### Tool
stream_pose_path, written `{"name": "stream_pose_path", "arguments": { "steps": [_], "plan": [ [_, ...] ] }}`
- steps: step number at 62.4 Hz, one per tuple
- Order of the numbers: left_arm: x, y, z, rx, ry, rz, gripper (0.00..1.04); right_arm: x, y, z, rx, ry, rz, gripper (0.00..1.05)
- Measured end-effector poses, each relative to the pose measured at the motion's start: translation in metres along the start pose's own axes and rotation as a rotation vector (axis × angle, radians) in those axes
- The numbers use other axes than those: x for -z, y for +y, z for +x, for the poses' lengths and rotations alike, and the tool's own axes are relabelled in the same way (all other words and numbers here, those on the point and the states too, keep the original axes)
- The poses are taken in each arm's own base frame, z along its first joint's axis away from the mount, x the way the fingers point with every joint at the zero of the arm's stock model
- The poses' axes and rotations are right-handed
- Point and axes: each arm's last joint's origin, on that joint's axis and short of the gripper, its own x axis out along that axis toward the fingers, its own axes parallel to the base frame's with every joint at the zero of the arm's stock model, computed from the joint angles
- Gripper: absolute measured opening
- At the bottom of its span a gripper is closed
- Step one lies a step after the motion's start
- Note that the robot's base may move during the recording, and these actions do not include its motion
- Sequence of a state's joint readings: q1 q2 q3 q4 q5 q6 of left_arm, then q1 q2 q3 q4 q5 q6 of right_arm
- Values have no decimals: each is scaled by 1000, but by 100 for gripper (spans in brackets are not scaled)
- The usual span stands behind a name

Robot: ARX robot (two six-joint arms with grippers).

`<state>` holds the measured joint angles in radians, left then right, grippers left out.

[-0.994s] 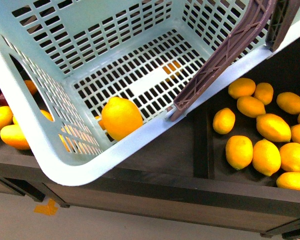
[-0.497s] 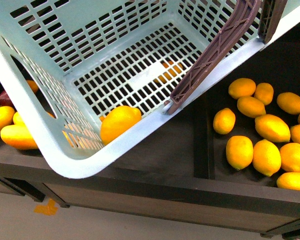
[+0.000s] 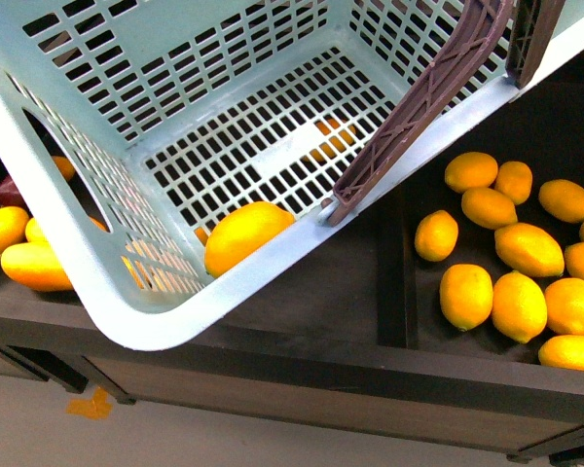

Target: Pick lemon and mango into basket

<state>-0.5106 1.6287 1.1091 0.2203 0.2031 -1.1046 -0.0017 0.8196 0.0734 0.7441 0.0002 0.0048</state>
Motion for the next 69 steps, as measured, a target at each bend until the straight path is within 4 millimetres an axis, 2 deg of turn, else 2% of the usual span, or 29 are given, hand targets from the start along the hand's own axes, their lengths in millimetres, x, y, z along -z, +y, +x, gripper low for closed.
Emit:
{"name": "stream_pose_path", "arguments": {
  "steps": [3,15,69],
  "plan": [
    [0,0,0,0,0,1,17,0,0,0,0,0,0,66],
    [4,-2,1,7,16,5,17,0,0,0,3,-1,0,97],
    [1,0,0,0,1,0,17,1,0,-1,0,4,0,96]
  ]
}}
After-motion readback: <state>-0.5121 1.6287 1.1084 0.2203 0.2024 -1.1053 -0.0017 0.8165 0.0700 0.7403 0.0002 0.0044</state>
